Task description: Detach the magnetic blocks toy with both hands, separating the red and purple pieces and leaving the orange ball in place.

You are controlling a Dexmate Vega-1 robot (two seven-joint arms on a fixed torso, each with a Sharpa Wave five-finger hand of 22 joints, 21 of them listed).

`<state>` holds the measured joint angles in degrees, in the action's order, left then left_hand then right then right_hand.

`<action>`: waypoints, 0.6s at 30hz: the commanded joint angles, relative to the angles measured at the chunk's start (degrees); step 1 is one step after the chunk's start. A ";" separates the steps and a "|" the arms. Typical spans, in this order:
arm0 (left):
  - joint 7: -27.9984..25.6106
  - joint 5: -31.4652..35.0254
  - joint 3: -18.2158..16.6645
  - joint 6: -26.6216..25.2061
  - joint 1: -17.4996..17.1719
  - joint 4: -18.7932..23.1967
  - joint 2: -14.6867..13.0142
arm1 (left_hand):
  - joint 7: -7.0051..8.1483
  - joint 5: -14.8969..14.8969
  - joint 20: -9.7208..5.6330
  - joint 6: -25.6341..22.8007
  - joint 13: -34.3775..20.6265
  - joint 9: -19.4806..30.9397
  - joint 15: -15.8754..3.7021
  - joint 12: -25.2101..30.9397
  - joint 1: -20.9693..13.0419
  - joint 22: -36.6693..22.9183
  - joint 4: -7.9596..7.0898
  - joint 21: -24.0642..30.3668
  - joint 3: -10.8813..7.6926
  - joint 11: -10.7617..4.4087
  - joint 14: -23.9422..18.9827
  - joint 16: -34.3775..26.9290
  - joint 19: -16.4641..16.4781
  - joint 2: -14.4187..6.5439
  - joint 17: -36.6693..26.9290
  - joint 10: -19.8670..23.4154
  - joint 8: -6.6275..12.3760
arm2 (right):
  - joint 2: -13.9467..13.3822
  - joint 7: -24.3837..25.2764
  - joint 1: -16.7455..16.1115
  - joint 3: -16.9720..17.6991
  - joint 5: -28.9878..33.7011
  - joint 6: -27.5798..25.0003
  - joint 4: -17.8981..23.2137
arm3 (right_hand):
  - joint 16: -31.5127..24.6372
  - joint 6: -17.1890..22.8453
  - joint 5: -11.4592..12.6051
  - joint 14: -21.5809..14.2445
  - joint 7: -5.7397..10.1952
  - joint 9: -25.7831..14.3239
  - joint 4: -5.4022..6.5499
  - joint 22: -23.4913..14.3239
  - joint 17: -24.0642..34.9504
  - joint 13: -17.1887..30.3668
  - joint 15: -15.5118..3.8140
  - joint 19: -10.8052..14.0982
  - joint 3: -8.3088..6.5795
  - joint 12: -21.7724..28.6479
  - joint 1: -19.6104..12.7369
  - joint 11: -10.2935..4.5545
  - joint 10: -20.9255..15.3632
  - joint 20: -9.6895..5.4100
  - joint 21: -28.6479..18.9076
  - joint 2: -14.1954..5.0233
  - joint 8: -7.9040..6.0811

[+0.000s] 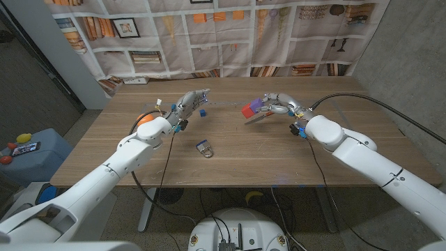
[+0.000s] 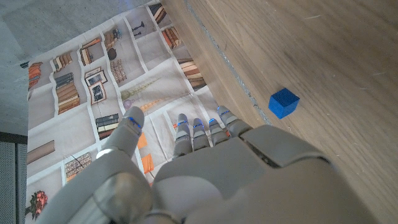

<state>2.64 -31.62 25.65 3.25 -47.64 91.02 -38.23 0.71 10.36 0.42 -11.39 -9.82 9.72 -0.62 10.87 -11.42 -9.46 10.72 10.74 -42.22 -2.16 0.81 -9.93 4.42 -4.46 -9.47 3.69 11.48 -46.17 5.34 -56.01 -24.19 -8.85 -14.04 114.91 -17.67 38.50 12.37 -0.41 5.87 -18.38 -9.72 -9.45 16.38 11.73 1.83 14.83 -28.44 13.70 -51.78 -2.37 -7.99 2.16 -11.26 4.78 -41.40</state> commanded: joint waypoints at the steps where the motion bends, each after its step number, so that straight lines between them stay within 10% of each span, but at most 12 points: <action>1: 3.47 0.57 1.57 0.86 2.09 -1.59 0.63 | 0.13 -0.14 0.35 -0.68 -0.26 0.27 -0.08 0.45 -1.01 -0.11 0.33 -0.25 -0.22 0.06 -0.44 -0.18 0.09 0.05 -0.08 0.65 0.44 | 2.23 3.37 -1.80 0.98 -5.89 7.07 -3.80 | -0.11 6.86 0.39 0.17 6.23 -0.09 -0.01 -0.28 0.14 -0.01 -0.04 0.31 0.14 -0.38 -4.37 0.18 -0.42 -0.59 0.19 -4.11 -4.52; 18: 8.08 0.43 3.61 2.21 5.01 -4.28 2.76 | 0.37 -0.14 0.58 -0.32 -0.29 0.30 0.02 0.32 -2.21 -0.12 0.38 -0.33 -0.10 -0.18 -0.16 -0.09 -0.27 0.92 -0.10 0.52 0.18 | 5.84 6.01 -3.19 1.19 -10.16 14.36 -7.88 | -0.37 7.32 0.79 -0.20 6.08 0.40 -0.09 -0.29 0.39 0.01 -0.51 0.82 0.57 -0.48 -5.09 0.20 -0.88 -1.09 0.04 -4.41 -4.76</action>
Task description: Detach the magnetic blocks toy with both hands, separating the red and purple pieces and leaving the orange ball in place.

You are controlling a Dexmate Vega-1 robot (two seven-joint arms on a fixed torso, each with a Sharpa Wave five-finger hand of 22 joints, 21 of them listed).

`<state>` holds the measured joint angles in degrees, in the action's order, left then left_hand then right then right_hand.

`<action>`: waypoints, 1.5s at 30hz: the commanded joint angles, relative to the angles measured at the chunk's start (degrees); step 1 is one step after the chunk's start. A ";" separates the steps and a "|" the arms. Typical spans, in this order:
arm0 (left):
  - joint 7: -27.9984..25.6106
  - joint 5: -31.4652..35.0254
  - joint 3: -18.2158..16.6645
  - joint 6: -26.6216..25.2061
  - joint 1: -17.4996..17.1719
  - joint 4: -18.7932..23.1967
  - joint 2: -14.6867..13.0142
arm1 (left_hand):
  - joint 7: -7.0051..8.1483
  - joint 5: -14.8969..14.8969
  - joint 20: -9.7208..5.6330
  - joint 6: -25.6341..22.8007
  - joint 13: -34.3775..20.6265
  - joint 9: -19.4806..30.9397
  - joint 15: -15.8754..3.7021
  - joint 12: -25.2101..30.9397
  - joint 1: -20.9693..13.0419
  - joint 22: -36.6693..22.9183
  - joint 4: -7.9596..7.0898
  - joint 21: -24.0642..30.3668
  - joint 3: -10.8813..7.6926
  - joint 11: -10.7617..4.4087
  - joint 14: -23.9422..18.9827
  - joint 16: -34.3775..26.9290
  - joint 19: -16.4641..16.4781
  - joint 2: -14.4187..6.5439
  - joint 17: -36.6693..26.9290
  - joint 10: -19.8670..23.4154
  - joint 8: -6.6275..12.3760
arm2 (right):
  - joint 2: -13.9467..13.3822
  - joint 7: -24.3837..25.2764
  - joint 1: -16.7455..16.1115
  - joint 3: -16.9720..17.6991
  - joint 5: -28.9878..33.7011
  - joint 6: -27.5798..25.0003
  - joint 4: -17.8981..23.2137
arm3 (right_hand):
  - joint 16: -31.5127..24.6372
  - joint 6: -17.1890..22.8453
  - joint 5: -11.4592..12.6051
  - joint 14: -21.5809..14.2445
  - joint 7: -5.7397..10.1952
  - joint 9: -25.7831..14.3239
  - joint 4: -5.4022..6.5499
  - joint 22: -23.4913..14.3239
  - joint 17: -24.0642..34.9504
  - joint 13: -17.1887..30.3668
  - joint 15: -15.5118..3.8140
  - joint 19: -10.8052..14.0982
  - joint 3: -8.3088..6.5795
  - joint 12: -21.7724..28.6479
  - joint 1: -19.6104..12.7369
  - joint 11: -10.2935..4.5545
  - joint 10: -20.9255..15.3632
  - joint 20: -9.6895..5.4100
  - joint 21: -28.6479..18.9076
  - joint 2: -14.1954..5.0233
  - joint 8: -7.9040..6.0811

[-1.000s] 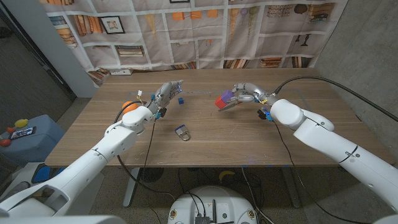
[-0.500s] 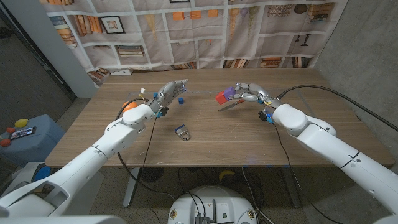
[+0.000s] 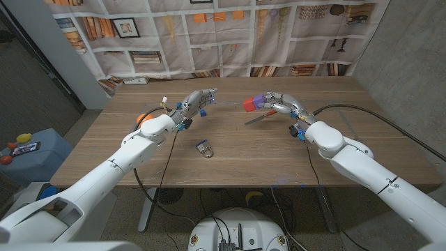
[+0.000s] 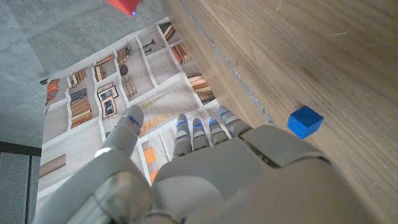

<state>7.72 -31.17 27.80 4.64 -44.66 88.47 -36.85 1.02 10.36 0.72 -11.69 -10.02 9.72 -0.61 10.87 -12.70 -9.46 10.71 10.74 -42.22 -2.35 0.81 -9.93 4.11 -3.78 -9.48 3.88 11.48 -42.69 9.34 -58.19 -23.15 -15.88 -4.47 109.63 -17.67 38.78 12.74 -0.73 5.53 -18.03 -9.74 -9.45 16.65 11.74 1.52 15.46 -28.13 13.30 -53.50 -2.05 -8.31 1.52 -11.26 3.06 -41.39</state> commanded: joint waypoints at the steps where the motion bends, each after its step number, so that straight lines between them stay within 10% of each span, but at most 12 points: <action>1: 3.60 0.31 1.75 1.34 2.36 -2.16 1.49 | 0.01 -0.14 0.32 0.00 -0.09 0.31 0.04 0.30 -1.05 -0.12 0.39 -0.33 -0.09 0.06 -0.11 -0.07 0.02 0.31 -0.08 0.28 0.17 | 2.55 1.88 -1.05 0.12 -3.28 5.66 -3.03 | -0.37 7.00 0.45 0.13 6.36 0.07 -0.07 -0.29 0.14 0.01 -0.22 0.18 0.28 -0.08 -3.39 -0.12 -0.60 -0.50 0.05 -2.71 -4.76; 24: 14.46 -2.33 3.99 4.03 6.94 -8.34 4.42 | -0.34 0.03 1.18 1.44 -0.19 0.44 1.44 -0.50 -4.65 -0.12 0.33 -0.69 0.28 0.70 3.63 0.36 -2.32 3.47 -0.18 -3.51 -0.30 | 9.30 1.59 -1.76 0.97 -8.28 19.83 -10.49 | -0.61 7.21 1.01 -0.15 6.36 0.64 0.00 -0.31 0.45 0.04 -0.62 0.45 0.97 -0.24 -3.97 -0.20 -0.99 -0.82 0.04 -3.05 -4.94; 45: 25.01 -3.93 5.71 5.61 11.74 -15.11 6.88 | -1.51 -0.06 2.31 5.23 -0.23 0.54 3.73 -0.68 -7.87 -0.16 0.04 -0.78 1.16 2.70 8.79 0.36 -6.20 6.69 -0.30 -8.94 -0.75 | 11.58 0.87 -1.28 0.52 -10.60 21.46 -13.16 | -0.63 6.90 1.54 0.01 6.45 1.05 0.12 -0.32 0.72 0.08 -0.64 0.30 1.57 -0.47 -4.24 -0.23 -0.93 -0.90 0.13 -3.37 -4.91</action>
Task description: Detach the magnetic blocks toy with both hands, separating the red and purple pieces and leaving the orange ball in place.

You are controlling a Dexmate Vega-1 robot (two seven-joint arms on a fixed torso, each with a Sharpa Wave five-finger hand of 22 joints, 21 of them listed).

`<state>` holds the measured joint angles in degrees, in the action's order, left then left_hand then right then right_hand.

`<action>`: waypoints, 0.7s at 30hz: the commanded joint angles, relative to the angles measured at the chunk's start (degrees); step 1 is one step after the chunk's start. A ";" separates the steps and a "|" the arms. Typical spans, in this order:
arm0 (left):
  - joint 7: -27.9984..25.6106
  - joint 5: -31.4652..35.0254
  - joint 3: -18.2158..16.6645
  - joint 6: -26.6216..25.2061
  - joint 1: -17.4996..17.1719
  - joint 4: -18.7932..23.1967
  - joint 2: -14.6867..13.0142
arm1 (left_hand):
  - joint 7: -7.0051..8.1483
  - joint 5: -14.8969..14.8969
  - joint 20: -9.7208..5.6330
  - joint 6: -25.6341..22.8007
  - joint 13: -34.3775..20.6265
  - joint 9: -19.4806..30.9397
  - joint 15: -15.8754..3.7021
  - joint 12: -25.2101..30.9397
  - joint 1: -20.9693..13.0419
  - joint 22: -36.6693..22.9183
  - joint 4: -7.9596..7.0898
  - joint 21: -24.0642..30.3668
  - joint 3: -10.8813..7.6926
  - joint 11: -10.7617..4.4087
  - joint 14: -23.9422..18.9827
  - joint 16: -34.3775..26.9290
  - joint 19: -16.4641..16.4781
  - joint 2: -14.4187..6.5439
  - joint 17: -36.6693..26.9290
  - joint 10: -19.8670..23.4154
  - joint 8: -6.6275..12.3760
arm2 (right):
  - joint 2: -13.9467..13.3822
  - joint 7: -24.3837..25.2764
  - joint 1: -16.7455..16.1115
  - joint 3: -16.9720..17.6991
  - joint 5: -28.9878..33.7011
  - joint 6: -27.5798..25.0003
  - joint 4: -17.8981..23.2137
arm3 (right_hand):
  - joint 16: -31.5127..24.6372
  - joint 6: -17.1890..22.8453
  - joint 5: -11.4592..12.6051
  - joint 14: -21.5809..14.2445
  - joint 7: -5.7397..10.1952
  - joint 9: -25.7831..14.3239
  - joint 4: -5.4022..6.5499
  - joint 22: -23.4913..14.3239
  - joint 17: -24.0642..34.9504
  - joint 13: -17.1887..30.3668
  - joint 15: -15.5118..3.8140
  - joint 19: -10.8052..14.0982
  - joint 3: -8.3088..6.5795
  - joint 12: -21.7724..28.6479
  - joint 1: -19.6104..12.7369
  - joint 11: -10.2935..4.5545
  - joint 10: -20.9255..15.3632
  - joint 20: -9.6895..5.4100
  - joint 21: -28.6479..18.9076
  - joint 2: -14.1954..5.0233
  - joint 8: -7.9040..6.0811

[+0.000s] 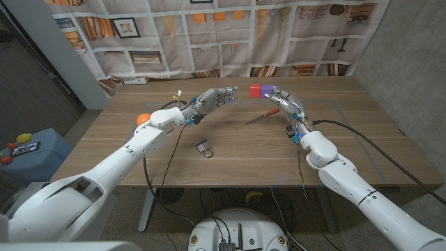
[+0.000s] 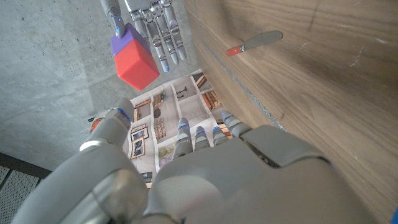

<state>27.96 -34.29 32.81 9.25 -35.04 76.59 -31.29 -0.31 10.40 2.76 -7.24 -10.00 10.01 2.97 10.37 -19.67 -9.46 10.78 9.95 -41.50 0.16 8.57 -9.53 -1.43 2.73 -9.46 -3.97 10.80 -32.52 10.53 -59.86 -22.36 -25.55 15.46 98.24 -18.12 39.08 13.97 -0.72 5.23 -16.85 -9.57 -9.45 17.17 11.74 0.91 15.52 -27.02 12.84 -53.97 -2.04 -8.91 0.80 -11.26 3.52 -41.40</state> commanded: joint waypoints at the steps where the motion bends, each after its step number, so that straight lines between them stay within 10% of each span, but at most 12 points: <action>1: 4.89 -0.89 0.72 0.86 2.23 -3.31 1.43 | -0.23 -0.10 0.28 0.81 -0.25 0.26 0.19 -0.16 -0.93 -0.16 -0.03 0.01 0.46 0.18 1.03 -0.06 -0.72 0.21 -0.32 -1.14 -0.06 | 1.53 -0.41 0.51 -0.33 -1.00 1.60 -1.97 | -0.18 6.58 0.36 0.01 6.69 -0.10 -0.04 -0.32 0.21 0.07 -0.05 0.21 0.52 -0.03 -3.80 -0.24 -0.33 -0.21 0.15 -3.86 -4.91; 21: 11.52 -1.28 1.87 1.89 5.92 -8.79 3.97 | -1.97 -0.27 1.18 2.34 -0.25 0.30 1.90 -0.10 -2.62 -0.21 -0.24 0.02 1.17 2.19 4.02 -0.13 -3.40 1.71 -0.37 -4.34 0.07 | 2.28 -0.83 2.19 -1.26 -0.59 1.64 -4.51 | -0.16 6.22 0.85 0.20 6.78 0.23 0.05 -0.32 0.41 0.09 0.01 0.11 1.02 -0.18 -4.00 -0.29 -0.31 -0.24 0.19 -4.20 -4.85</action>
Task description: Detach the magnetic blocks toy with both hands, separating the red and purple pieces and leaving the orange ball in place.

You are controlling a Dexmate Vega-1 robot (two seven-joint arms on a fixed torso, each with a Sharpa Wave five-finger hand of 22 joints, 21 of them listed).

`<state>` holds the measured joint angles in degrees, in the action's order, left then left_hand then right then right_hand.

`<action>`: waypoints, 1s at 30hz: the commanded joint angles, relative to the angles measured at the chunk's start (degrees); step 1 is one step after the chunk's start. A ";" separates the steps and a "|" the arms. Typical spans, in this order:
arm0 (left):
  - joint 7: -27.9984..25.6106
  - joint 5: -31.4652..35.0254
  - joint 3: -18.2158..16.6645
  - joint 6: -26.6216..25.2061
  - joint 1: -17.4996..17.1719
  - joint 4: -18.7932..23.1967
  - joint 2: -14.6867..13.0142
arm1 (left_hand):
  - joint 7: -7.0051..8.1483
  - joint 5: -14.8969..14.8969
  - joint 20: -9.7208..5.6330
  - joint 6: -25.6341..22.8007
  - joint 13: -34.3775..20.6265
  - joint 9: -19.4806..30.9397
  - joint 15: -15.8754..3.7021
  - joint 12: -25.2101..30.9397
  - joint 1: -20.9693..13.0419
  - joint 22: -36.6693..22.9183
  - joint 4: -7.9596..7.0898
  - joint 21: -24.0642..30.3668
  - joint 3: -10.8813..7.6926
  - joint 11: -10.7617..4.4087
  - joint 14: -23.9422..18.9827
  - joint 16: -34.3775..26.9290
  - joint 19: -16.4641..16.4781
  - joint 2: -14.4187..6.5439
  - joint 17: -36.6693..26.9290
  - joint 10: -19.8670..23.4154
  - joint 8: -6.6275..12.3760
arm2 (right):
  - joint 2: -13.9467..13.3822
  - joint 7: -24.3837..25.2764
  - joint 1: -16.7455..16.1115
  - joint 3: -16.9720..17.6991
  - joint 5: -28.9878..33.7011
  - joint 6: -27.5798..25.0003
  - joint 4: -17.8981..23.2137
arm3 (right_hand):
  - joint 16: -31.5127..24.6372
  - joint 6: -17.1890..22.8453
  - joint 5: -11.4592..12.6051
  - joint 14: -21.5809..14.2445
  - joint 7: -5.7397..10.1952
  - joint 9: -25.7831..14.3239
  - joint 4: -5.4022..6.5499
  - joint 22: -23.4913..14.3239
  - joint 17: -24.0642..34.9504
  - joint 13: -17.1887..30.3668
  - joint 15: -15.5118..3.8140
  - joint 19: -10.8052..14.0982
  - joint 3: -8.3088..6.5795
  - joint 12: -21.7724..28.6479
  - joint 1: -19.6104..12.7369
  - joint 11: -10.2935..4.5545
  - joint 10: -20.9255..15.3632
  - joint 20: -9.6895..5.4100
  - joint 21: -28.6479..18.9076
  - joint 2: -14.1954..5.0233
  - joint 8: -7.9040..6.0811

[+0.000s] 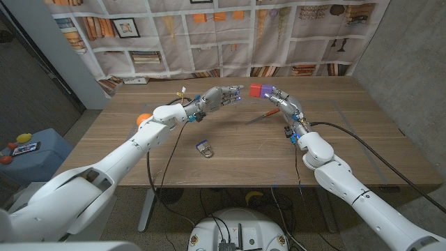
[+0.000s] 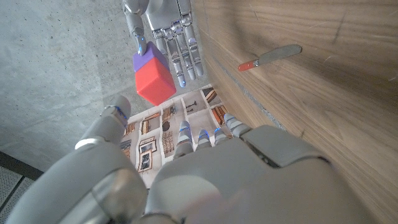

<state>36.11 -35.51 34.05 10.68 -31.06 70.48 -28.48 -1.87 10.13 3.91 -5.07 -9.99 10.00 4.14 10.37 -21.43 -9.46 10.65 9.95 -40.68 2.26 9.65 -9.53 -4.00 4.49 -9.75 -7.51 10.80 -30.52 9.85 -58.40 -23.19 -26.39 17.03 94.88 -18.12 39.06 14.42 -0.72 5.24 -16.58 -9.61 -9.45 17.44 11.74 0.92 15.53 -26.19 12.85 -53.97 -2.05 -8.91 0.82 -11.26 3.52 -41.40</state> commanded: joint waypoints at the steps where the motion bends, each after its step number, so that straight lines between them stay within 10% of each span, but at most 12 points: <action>1: 3.37 -0.09 0.63 0.24 1.96 -2.63 1.17 | -0.53 -0.01 0.11 0.24 -0.26 0.31 0.77 -0.10 -0.91 -0.22 -0.11 0.03 0.37 0.12 2.98 -0.15 -0.85 -0.01 -0.08 -0.89 0.06 | 0.27 -0.28 0.81 -0.45 0.24 0.15 -1.27 | -0.16 6.21 0.43 0.21 6.74 -0.01 0.09 -0.32 0.16 0.09 -0.03 0.06 0.24 -0.20 -4.01 -0.27 -0.29 -0.22 0.20 -4.23 -4.84; 30: 6.44 3.78 3.22 2.83 8.51 -12.59 6.62 | -3.99 0.45 1.87 -1.81 -0.29 0.51 2.20 0.67 -3.35 -0.23 -0.18 0.88 0.25 1.71 2.84 -0.78 0.22 -0.04 -0.11 -1.11 1.20 | 0.64 -2.28 2.76 -1.28 0.59 1.54 -3.42 | 0.04 5.16 1.40 0.81 6.63 0.60 0.30 -0.33 0.47 0.10 0.15 -0.67 1.32 -0.61 -3.99 -0.28 0.28 -0.21 0.35 -4.94 -4.53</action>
<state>41.79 -33.26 36.36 12.39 -24.90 61.64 -24.05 -5.22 10.13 5.33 -6.63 -9.99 10.28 6.09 10.60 -23.93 -9.46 10.62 10.22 -40.24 3.61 9.76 -9.98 -4.17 4.44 -9.74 -8.82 11.48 -30.31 7.59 -56.31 -24.26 -26.15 18.25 92.30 -18.12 38.25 15.51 -0.30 6.06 -15.77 -9.34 -9.45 17.70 11.75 0.93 15.00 -25.04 12.36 -54.23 -2.26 -8.68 0.71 -11.00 3.21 -41.40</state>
